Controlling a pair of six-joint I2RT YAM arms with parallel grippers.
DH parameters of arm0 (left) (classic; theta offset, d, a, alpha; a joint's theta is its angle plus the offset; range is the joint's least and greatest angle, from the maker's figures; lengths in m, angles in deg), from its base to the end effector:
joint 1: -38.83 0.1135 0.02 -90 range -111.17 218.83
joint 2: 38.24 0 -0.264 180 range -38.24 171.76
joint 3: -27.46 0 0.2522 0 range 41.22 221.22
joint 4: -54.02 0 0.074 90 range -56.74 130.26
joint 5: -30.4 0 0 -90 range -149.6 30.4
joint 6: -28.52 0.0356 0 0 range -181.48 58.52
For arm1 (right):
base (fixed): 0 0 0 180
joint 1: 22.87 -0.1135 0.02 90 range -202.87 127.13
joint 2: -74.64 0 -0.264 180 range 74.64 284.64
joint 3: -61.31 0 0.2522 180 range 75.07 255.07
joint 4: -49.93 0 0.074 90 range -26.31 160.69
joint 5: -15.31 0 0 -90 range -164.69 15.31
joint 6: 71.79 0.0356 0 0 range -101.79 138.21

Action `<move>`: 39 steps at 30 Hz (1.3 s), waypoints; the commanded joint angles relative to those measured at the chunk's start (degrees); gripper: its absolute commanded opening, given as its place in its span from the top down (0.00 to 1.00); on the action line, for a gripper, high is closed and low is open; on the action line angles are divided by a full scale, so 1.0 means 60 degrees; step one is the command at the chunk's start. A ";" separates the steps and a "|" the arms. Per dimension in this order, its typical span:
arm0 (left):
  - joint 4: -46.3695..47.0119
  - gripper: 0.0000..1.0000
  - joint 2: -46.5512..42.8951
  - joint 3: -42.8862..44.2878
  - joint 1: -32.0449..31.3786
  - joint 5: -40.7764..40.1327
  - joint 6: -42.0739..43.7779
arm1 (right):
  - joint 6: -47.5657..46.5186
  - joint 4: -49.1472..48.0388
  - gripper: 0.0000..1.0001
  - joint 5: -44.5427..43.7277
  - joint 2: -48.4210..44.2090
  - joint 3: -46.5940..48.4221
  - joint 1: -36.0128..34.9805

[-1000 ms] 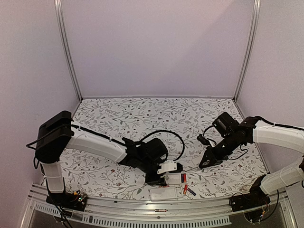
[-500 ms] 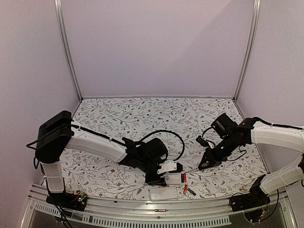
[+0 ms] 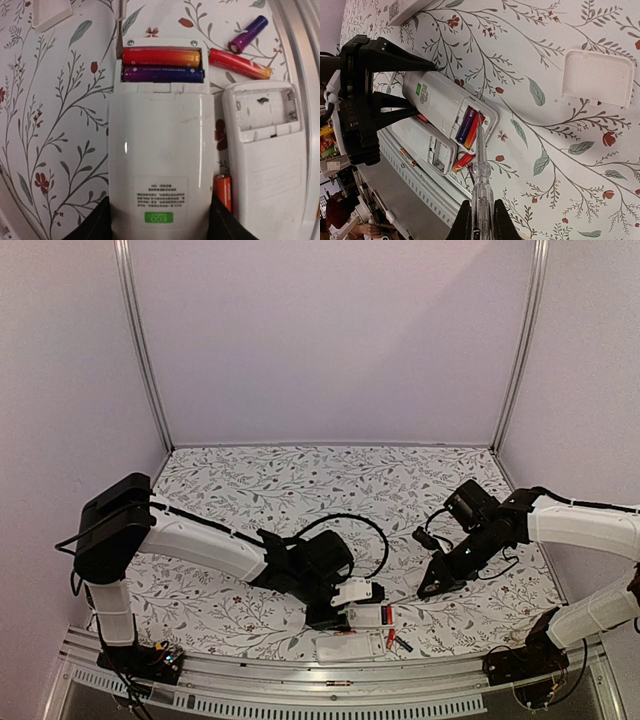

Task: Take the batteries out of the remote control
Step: Remove the battery from the remote control without the battery cover.

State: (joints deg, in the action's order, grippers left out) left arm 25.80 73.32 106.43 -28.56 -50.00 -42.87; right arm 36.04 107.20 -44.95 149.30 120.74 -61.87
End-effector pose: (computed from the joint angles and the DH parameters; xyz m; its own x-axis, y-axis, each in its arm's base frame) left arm 0.1417 -0.3556 0.1279 -0.0176 0.8608 -0.5087 0.9994 0.0309 0.0177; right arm 0.1638 0.1554 0.2018 -0.9084 -0.3935 -0.1414 -0.4036 0.7368 0.5425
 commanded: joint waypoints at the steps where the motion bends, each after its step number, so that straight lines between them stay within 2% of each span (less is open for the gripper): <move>1: -0.0698 0.83 0.0182 0.0007 0.0198 -0.0317 0.0037 | -0.0130 0.0508 1.00 0.0448 -0.0008 -0.0270 -0.0115; 26: -0.0982 0.83 0.0528 0.0393 0.0601 -0.0715 -0.0247 | 0.0060 0.1356 1.00 0.1108 -0.0655 -0.0241 -0.0311; 39: -0.0971 0.83 0.0706 0.0653 0.0969 -0.1870 -0.0601 | 0.0388 0.1752 1.00 0.0828 -0.1207 -0.0264 -0.0311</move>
State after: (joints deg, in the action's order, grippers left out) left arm 21.91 75.05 110.02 -26.90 -51.22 -44.20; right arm 37.17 114.56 -38.39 143.66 119.98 -63.42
